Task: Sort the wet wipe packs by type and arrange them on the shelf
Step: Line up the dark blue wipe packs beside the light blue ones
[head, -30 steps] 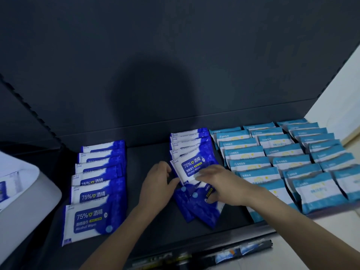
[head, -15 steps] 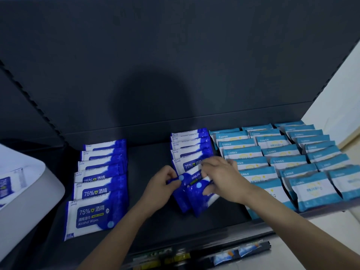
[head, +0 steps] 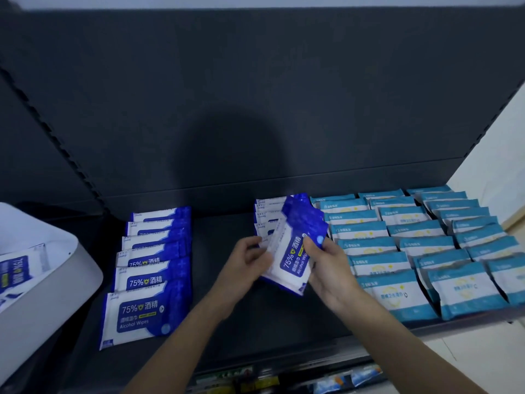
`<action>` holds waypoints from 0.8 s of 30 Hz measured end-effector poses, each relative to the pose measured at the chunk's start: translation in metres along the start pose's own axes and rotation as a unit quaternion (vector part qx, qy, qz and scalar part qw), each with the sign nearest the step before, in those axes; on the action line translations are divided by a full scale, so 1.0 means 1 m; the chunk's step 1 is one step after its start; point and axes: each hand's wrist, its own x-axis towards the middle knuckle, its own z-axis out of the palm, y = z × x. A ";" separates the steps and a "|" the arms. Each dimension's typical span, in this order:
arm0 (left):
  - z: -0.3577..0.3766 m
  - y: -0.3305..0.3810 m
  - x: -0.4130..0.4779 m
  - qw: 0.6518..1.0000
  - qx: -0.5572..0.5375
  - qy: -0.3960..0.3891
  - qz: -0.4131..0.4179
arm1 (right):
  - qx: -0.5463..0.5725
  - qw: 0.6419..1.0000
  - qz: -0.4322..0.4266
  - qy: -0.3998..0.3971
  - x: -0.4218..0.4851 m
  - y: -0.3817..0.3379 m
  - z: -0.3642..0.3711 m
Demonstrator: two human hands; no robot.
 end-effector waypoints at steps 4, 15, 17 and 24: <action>0.018 -0.013 0.004 0.997 0.015 0.073 0.000 | 0.070 0.997 0.024 0.013 -0.005 0.011 -0.002; 0.020 -0.014 0.015 0.985 0.162 0.036 0.036 | -0.603 0.770 -0.207 -0.015 -0.017 0.026 -0.039; 0.022 -0.023 0.013 0.979 0.187 0.067 0.054 | -0.610 0.771 -0.184 -0.028 -0.016 0.034 -0.042; 0.008 -0.036 0.023 0.977 0.174 0.093 0.086 | -0.699 0.651 -0.286 -0.075 -0.003 0.041 -0.053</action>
